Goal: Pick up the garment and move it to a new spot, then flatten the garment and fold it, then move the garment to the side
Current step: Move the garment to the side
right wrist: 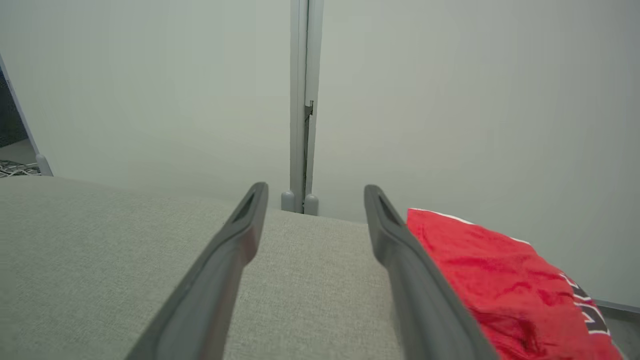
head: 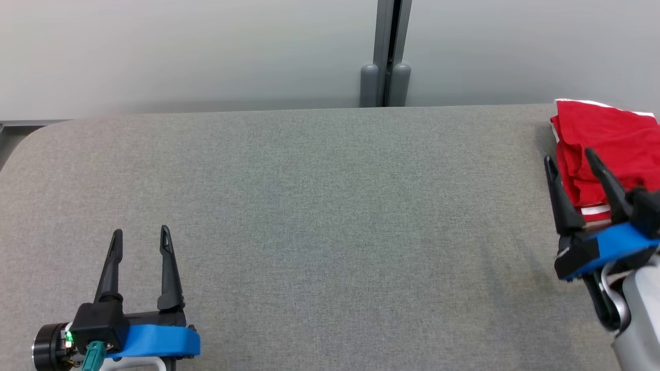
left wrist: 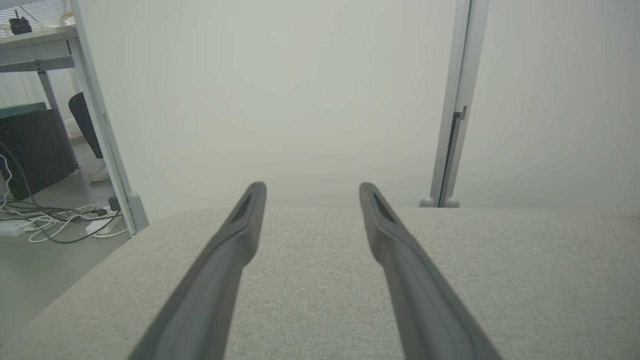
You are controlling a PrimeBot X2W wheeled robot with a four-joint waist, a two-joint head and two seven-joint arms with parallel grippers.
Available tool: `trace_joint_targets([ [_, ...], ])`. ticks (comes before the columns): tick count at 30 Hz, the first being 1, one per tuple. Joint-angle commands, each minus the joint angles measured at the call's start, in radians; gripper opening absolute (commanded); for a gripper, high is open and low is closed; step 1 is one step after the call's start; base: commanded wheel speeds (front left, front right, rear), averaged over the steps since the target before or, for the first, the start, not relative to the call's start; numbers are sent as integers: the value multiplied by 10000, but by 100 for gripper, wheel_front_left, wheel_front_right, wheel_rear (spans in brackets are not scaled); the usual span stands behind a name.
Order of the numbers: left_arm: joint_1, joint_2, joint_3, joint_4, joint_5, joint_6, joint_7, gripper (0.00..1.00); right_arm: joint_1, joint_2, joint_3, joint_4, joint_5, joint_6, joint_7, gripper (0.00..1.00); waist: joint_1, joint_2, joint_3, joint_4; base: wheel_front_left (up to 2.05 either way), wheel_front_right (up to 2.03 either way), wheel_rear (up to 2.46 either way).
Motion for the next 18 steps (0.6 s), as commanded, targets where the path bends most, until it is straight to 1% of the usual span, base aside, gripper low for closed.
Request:
trace_joint_targets([
  [1, 107, -26, 5, 60, -24, -64, -24, 100, 548, 189, -275, -333, -146, -3, -42, 100, 2, 0, -49, -28, 0, 0, 0],
  [6, 156, -36, -14, 229, -32, -103, -24, 100, 1675, 774, -1119, -1276, -526, -3, 53, 100, 2, 0, -186, -97, 0, 0, 0],
  [11, 150, -62, -23, 328, -54, -127, -24, 100, 2675, 1558, -1755, -2437, -929, -3, 417, 100, 2, 0, -288, -176, 0, 0, 0],
  [16, 133, -70, -37, 412, -56, -150, -24, 100, 3281, 2052, -2038, -3308, -1184, -1, 824, 100, 2, 0, -356, -260, 0, 0, 0],
  [18, 124, -72, -37, 435, -53, -157, -24, 100, 3365, 2126, -2067, -3444, -1229, -1, 871, 100, 2, 0, -369, -266, 0, 0, 0],
])
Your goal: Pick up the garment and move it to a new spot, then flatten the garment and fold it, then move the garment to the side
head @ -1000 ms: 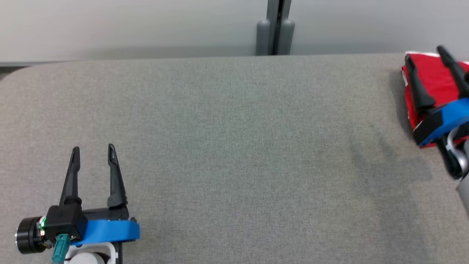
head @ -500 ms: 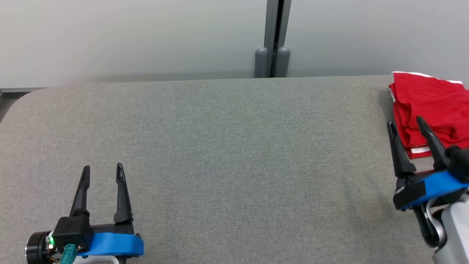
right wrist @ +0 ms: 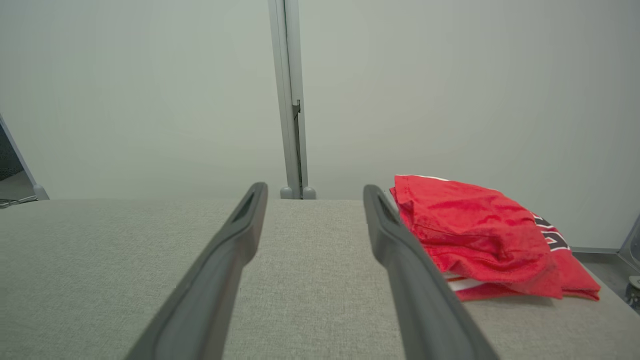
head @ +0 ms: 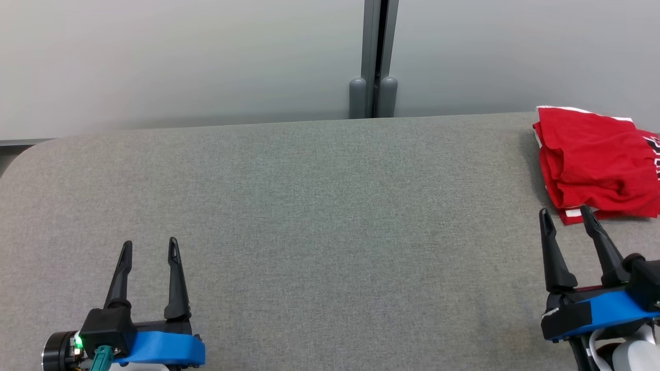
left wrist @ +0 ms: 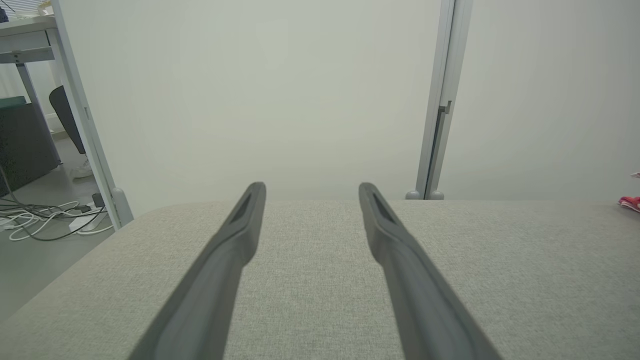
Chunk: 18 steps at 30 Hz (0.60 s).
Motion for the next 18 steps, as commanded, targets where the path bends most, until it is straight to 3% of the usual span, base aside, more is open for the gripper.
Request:
trace_joint_targets([
  [1, -23, -5, 26, 23, -20, -52, -24, 100, 190, 100, -42, -131, -111, 1, 68, 100, 0, 0, -13, -4, 0, 0, 0],
  [18, -179, 28, 42, 94, -34, -124, -24, 100, 550, 461, -220, -570, -280, 1, 299, 100, 0, 0, 68, 76, 0, 0, 0],
])
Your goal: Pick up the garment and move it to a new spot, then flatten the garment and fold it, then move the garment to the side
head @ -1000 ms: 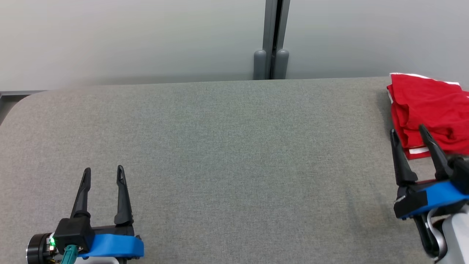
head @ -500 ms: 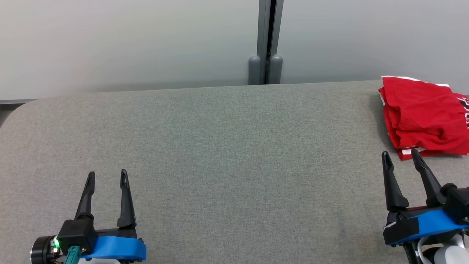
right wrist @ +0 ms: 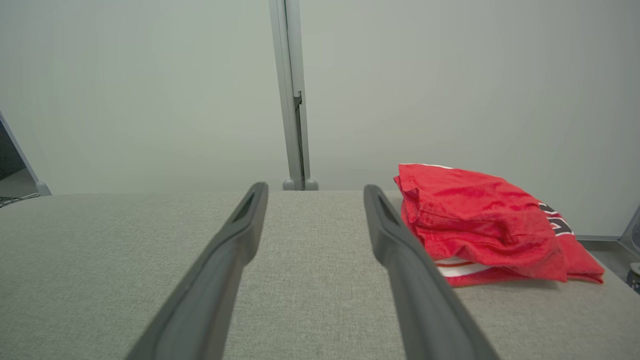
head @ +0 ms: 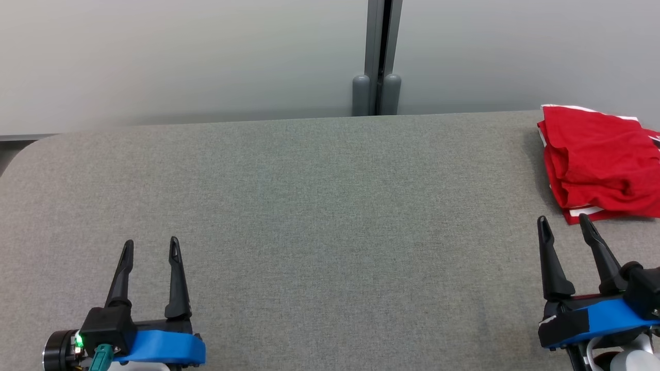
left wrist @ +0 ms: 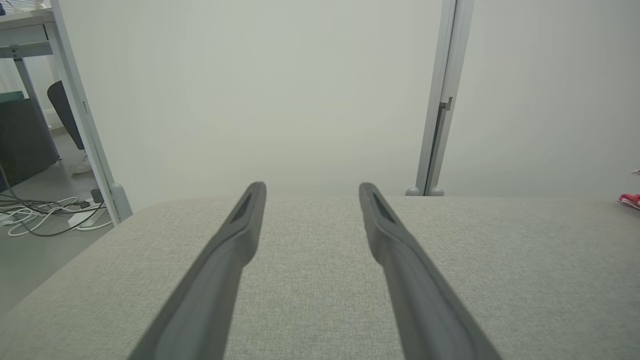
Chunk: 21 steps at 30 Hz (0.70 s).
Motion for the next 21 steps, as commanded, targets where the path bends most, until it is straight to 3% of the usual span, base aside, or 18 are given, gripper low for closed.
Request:
trace_joint_targets([
  [1, -135, 31, 52, -1, 7, -44, -24, 100, 99, 24, -23, -47, -16, 1, 37, 100, 0, -1, 9, 0, 0, 0, 0],
  [5, -155, 24, 68, 35, -4, -14, -24, 100, 100, 19, -38, -70, -2, 1, 34, 100, 0, -1, 49, 2, 0, 0, 0],
  [6, -15, -2, 4, 54, -6, 0, 5, 0, 1, 8, -2, 45, 6, 0, 25, 0, 0, -1, 46, 1, 0, 0, 0],
  [10, 197, -105, -38, 466, -19, 4, 63, 0, 66, 113, 42, 462, 8, 0, 48, 0, 1, -1, 47, 0, 0, 0, 0],
  [21, -32, -129, 195, 560, -2255, -163, 654, 0, -48, 187, -40, 661, 2134, 0, 455, 0, 1, -1, -10, 8, 0, 0, 0],
])
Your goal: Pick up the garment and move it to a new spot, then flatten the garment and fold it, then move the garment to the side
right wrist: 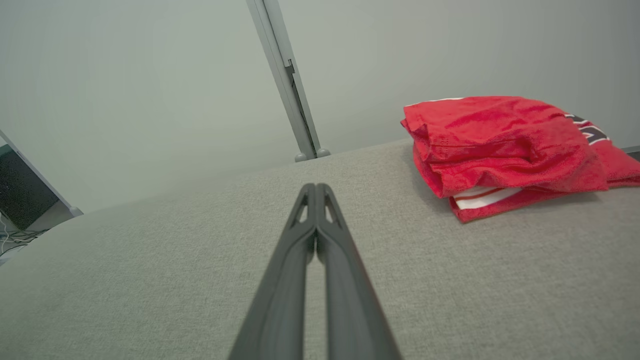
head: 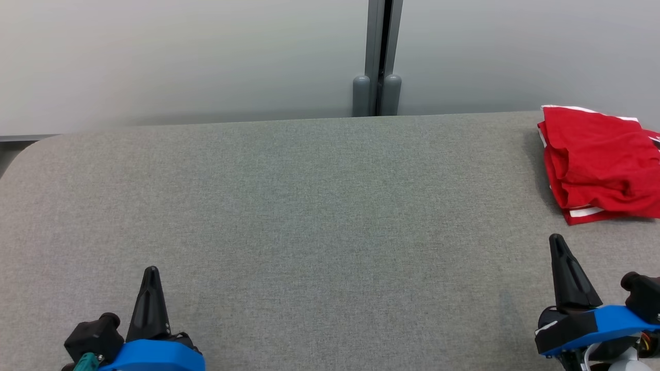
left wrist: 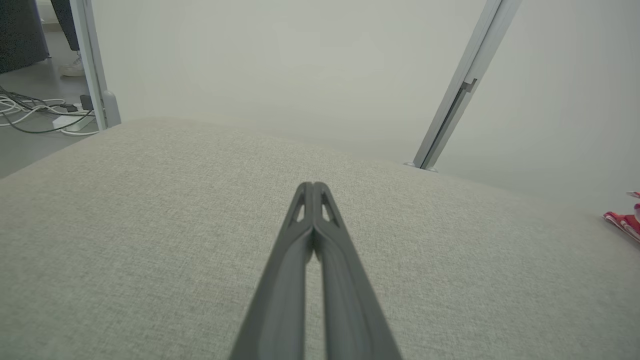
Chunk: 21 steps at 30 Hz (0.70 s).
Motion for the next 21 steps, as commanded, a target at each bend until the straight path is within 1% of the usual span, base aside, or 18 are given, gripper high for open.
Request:
trace_joint_targets([
  [1, -310, 42, 90, -130, -490, -46, 99, 0, -140, 3, -49, -90, 481, 0, 69, 0, -1, 0, -8, 1, 0, 0, 0],
  [21, -578, 4, 348, -84, -3887, -304, 899, 0, -285, 113, -112, 162, 3706, 0, 629, 0, -1, 0, -112, 16, 0, 0, 0],
])
